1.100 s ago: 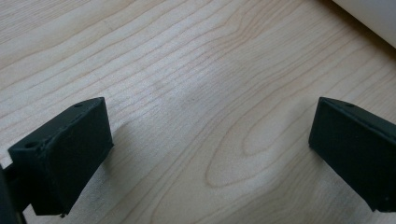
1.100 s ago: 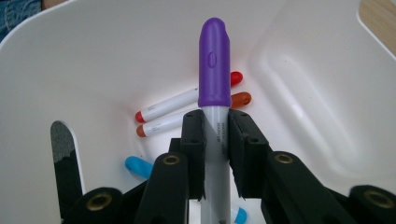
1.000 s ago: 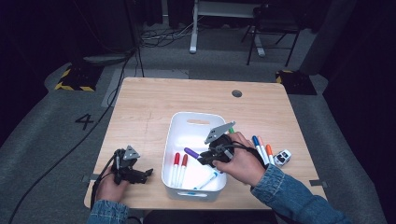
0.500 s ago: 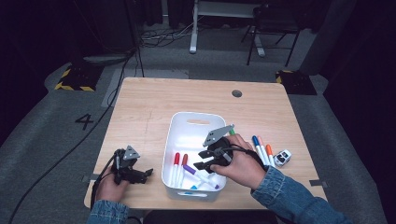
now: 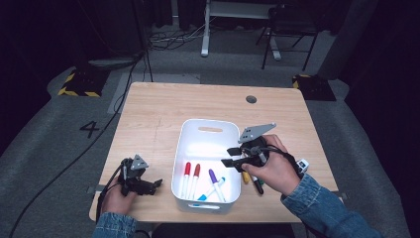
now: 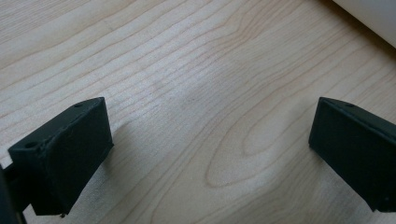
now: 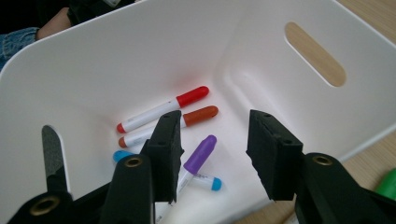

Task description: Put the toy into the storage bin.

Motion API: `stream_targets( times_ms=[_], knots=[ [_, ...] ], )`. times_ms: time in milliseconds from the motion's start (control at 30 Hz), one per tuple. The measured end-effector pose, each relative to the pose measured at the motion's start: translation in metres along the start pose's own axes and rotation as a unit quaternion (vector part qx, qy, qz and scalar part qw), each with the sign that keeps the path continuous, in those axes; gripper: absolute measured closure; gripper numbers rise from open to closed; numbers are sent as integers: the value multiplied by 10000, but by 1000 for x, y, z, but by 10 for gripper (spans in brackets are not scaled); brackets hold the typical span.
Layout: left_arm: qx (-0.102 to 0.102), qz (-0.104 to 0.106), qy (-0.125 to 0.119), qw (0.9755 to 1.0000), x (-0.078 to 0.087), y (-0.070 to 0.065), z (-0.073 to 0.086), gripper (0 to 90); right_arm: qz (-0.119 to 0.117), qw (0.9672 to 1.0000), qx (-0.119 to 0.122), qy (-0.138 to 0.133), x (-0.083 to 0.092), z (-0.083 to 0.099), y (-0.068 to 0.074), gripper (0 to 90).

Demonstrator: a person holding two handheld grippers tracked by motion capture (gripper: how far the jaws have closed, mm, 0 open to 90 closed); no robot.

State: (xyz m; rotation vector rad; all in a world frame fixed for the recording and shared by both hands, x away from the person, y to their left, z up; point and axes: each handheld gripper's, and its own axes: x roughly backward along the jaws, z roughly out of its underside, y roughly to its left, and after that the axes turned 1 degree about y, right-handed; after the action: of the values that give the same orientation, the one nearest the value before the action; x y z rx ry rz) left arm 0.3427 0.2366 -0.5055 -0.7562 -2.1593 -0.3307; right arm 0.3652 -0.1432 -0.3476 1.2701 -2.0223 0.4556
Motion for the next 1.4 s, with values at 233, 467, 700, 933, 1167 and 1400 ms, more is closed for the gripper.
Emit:
stream_targets(
  times_ms=[233,467,700,933,1167,1400],
  knots=[
    [-2,-13,0,10000,0,0,0,0,233,9993,-275,-94,13,11,-19,574],
    [-3,-33,-3,10000,0,0,0,0,435,9973,-567,-143,22,22,-40,595],
    [52,39,27,10000,0,-1,0,0,636,9948,-790,-76,20,31,-63,602],
    [27,26,19,10000,0,0,0,0,871,9908,-1029,146,3,46,-92,608],
    [28,25,16,10000,0,0,0,0,1048,9858,-1231,443,-19,63,-116,611],
    [29,22,16,10000,0,0,0,0,1151,9826,-1246,761,-42,73,-130,611]
  ],
)
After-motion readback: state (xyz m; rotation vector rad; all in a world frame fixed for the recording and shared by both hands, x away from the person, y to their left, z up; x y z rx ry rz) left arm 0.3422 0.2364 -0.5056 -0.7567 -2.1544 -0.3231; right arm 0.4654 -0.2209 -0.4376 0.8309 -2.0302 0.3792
